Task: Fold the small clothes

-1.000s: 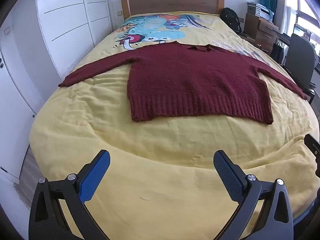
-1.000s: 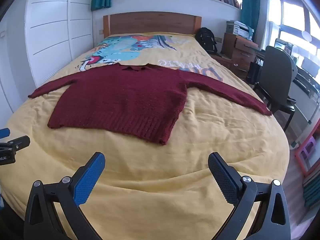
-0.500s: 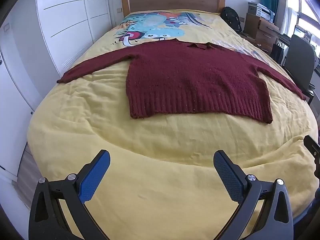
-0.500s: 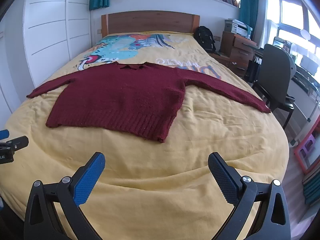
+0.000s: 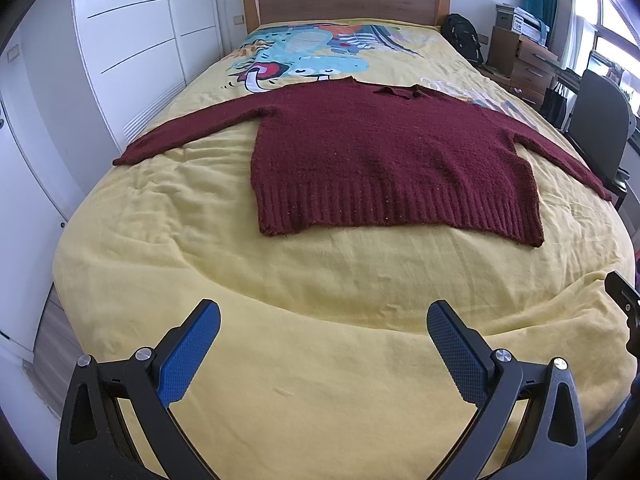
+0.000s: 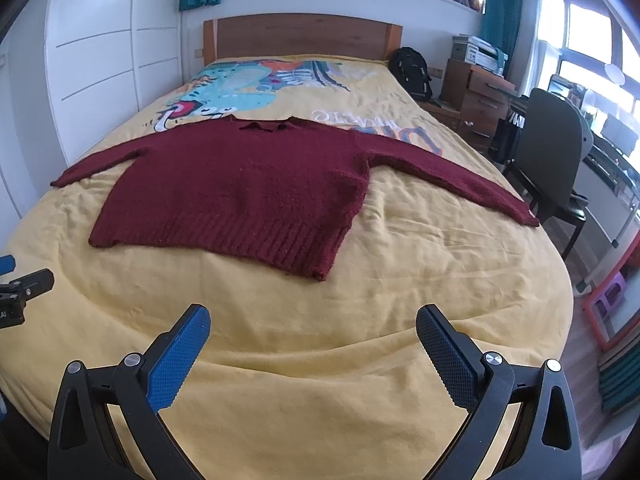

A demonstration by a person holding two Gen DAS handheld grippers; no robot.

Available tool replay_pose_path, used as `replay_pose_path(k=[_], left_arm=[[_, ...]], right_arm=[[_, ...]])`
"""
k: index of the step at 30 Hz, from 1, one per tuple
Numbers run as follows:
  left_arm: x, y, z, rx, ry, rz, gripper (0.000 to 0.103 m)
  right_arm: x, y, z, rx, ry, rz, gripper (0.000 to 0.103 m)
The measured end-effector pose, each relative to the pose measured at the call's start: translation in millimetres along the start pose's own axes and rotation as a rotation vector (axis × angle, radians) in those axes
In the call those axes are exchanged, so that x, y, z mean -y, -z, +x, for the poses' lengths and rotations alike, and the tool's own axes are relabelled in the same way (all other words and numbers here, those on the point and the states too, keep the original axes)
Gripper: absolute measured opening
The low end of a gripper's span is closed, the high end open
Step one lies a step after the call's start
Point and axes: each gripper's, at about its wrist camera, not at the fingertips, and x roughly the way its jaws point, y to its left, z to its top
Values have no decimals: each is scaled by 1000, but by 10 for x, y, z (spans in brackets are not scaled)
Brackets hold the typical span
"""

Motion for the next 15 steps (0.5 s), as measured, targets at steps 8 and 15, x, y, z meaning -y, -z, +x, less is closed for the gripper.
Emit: replay_pose_path(k=[8, 15], left_arm=[[-5, 11, -6, 1, -2, -5, 102], [-2, 20, -4, -5, -1, -11, 102]], right_arm=[[-44, -3, 25, -28, -2, -12, 103], [-42, 3, 46, -37, -1, -12, 103]])
